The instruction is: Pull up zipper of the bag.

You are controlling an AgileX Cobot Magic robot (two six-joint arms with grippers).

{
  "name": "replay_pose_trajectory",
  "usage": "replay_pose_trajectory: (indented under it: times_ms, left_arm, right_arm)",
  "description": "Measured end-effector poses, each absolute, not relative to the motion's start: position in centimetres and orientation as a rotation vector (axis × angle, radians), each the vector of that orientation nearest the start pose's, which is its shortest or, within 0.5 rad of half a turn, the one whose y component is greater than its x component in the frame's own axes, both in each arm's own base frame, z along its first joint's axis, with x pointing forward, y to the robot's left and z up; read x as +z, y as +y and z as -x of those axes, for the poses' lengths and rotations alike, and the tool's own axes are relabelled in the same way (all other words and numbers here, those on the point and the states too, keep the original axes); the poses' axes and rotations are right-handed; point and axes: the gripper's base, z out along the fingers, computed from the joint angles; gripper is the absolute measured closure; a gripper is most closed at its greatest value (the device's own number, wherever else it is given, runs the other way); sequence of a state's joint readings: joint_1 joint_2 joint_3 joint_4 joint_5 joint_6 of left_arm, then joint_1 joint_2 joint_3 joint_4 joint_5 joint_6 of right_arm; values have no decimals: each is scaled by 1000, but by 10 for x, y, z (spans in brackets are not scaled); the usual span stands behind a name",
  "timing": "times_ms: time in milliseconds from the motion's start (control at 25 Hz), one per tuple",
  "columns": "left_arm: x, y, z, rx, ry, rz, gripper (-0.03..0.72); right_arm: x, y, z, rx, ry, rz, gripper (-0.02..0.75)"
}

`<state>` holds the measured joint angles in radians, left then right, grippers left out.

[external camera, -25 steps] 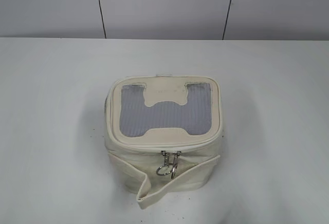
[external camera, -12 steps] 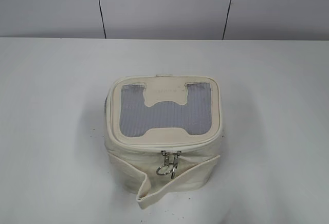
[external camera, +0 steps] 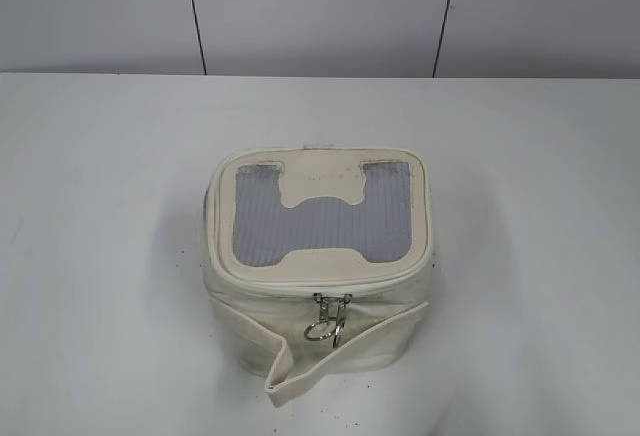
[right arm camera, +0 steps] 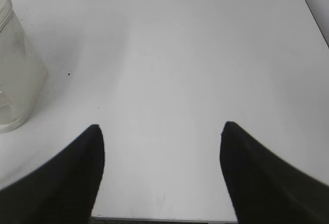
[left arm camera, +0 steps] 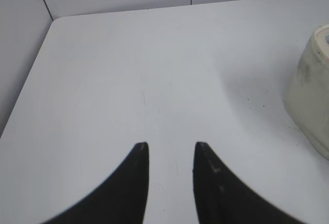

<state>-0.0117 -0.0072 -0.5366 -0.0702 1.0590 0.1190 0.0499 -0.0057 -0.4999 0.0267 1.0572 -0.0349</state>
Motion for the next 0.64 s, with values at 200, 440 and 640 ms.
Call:
replay_pose_trajectory:
  times_ms: [200,440,640]
  left_arm:
    - [288,-5,11,-14,1992,-136,450]
    - [288,-5,11,-14,1992,-136,450]
    - [288,-5,11,-14,1992,-136,450]
  right_arm:
    - [278,2,6,41,2033,87,190]
    - [278,2,6,41,2033,87,190]
    - [278,2,6,41,2033,87,190]
